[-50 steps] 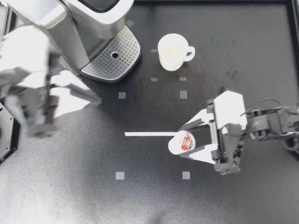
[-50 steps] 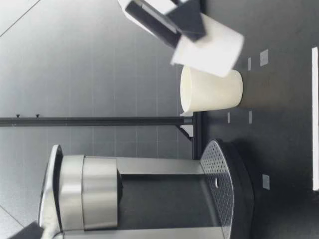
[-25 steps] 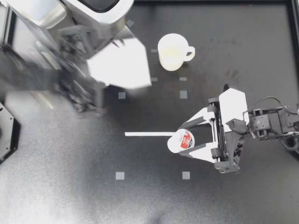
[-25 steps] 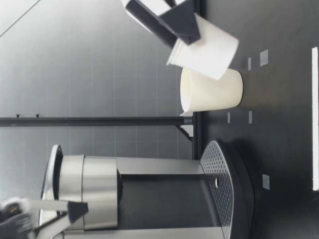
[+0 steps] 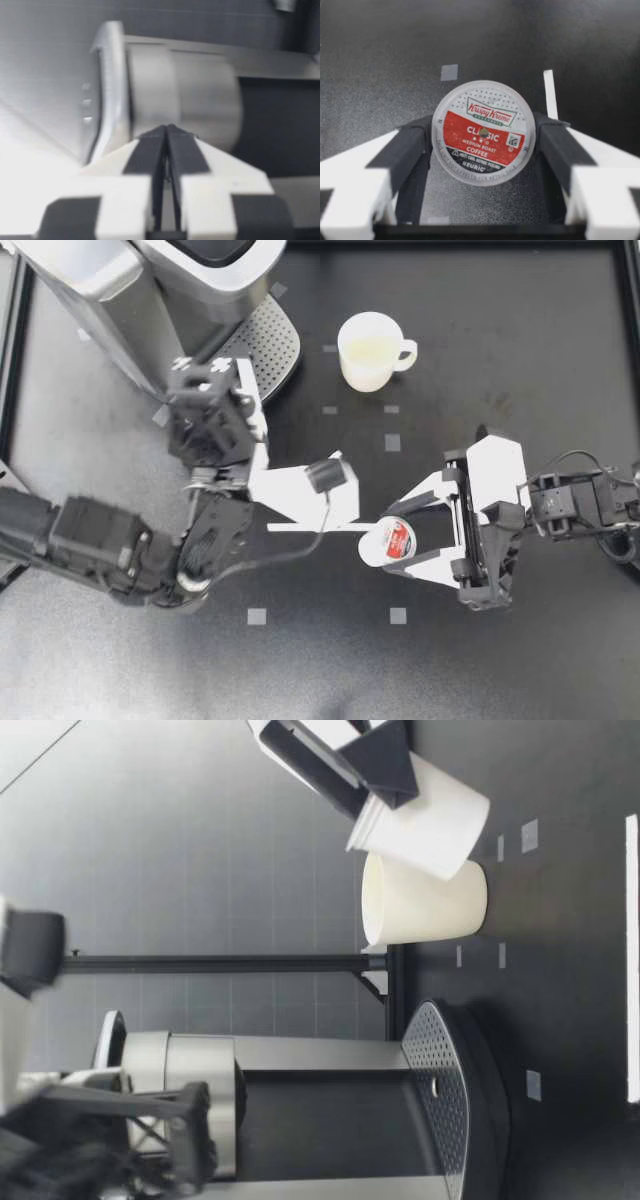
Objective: Place the coffee capsule inside the capsule container, then place the cup onto the center of the cup tray.
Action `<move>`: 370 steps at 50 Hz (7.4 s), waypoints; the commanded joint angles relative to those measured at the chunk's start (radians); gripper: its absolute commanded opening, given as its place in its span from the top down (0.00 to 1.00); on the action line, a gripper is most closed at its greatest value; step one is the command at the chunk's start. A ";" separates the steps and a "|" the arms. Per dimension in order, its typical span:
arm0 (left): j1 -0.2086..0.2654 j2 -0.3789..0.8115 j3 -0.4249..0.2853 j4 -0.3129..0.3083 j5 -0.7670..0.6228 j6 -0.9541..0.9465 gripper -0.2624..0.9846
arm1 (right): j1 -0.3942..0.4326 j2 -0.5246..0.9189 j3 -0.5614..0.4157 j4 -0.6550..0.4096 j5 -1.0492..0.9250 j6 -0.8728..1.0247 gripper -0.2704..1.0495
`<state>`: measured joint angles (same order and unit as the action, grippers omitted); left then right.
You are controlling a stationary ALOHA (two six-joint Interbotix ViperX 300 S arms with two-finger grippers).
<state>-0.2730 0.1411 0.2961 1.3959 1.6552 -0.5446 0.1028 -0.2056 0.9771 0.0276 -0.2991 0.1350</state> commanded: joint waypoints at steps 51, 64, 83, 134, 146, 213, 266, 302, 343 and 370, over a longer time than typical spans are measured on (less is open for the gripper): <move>0.121 -0.069 0.167 0.268 -0.057 -0.066 0.73 | -0.012 -0.005 -0.012 -0.002 -0.012 0.000 0.35; 0.129 -0.117 0.176 0.308 -0.061 -0.060 0.73 | -0.012 -0.006 -0.012 -0.002 -0.012 0.000 0.35; 0.187 -0.199 0.166 0.360 -0.133 -0.064 0.73 | -0.012 -0.011 -0.014 -0.002 -0.012 0.006 0.35; 0.411 -0.580 0.284 0.321 -0.517 -0.663 0.73 | -0.012 -0.041 -0.029 -0.002 -0.037 0.012 0.35; 0.499 -0.663 0.347 0.305 -0.647 -0.778 0.73 | -0.012 -0.041 -0.037 -0.002 -0.037 0.012 0.35; 0.535 -0.946 0.466 0.304 -1.086 -0.954 0.73 | -0.396 -0.069 -0.457 -0.002 0.046 -0.287 0.35; 0.535 -0.951 0.471 0.304 -1.080 -0.951 0.73 | -0.460 0.179 -0.655 -0.035 0.109 -0.305 0.35; 0.535 -0.951 0.476 0.304 -1.062 -0.951 0.73 | -0.453 0.195 -0.663 -0.035 0.114 -0.302 0.35; 0.535 -0.951 0.476 0.304 -1.058 -0.953 0.73 | -0.442 0.206 -0.695 -0.035 0.124 -0.302 0.34; 0.535 -0.951 0.476 0.302 -1.060 -0.954 0.73 | -0.442 0.238 -0.726 -0.035 0.126 -0.302 0.20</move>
<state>0.2608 -0.8115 0.7823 1.6950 0.5937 -1.4972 -0.3421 0.0598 0.2838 -0.0077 -0.1687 -0.1687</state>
